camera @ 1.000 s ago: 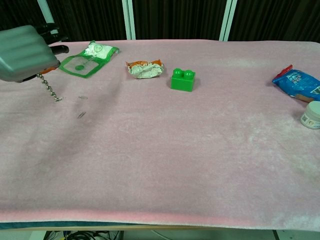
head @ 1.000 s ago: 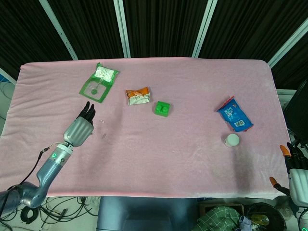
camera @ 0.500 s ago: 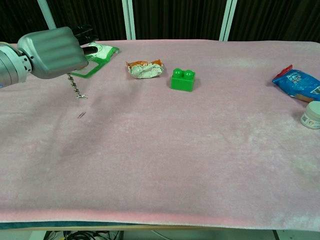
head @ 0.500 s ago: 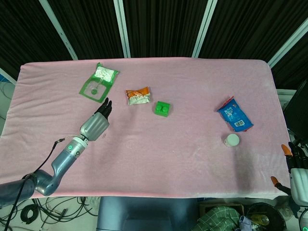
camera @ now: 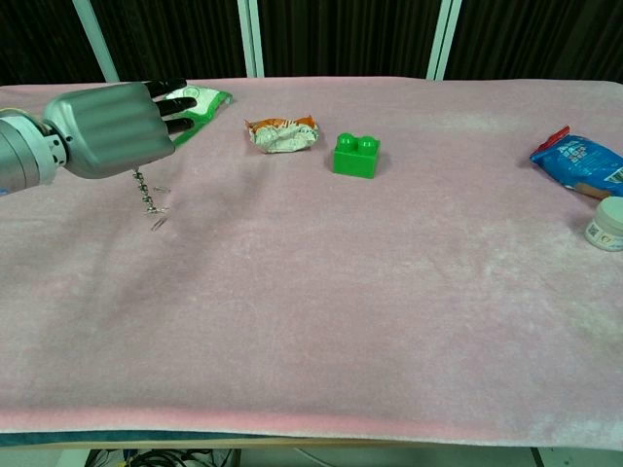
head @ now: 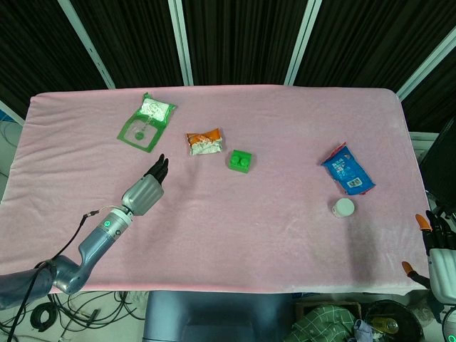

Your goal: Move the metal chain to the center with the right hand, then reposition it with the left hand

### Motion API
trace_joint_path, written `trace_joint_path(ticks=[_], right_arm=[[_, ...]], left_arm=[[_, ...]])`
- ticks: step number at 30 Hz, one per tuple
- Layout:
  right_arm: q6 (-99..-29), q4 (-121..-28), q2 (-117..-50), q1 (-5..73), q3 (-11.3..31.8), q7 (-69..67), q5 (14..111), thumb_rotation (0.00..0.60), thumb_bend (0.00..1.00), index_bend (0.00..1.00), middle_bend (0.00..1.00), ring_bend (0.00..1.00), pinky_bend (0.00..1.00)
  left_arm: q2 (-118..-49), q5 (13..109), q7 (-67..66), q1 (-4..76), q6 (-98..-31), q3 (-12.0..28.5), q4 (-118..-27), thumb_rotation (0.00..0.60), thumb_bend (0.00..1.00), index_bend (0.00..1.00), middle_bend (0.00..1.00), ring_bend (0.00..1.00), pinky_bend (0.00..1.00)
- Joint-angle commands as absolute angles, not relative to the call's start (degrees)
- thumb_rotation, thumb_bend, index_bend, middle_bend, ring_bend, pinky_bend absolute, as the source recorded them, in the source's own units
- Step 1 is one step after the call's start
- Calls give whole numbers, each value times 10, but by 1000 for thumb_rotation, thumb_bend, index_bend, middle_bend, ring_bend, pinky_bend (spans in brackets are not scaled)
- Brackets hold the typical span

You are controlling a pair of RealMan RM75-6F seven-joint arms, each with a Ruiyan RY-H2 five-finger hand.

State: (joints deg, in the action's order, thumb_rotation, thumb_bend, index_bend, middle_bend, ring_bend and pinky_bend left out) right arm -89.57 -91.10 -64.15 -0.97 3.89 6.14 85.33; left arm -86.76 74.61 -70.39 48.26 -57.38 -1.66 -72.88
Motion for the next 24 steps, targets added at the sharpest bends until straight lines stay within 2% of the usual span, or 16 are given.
trace_joint_path(ticks=[1, 24], right_arm=[[-896, -912, -642, -10, 39, 62, 853, 600, 104, 8, 0, 0, 179], [-903, -916, -638, -12, 40, 53, 857, 600, 104, 7, 0, 0, 179]], left_arm=[[-871, 748, -702, 483, -573, -15, -728, 600, 399, 581, 157, 0, 0], [-879, 749, -717, 480, -563, -17, -713, 600, 399, 583, 157, 0, 0]])
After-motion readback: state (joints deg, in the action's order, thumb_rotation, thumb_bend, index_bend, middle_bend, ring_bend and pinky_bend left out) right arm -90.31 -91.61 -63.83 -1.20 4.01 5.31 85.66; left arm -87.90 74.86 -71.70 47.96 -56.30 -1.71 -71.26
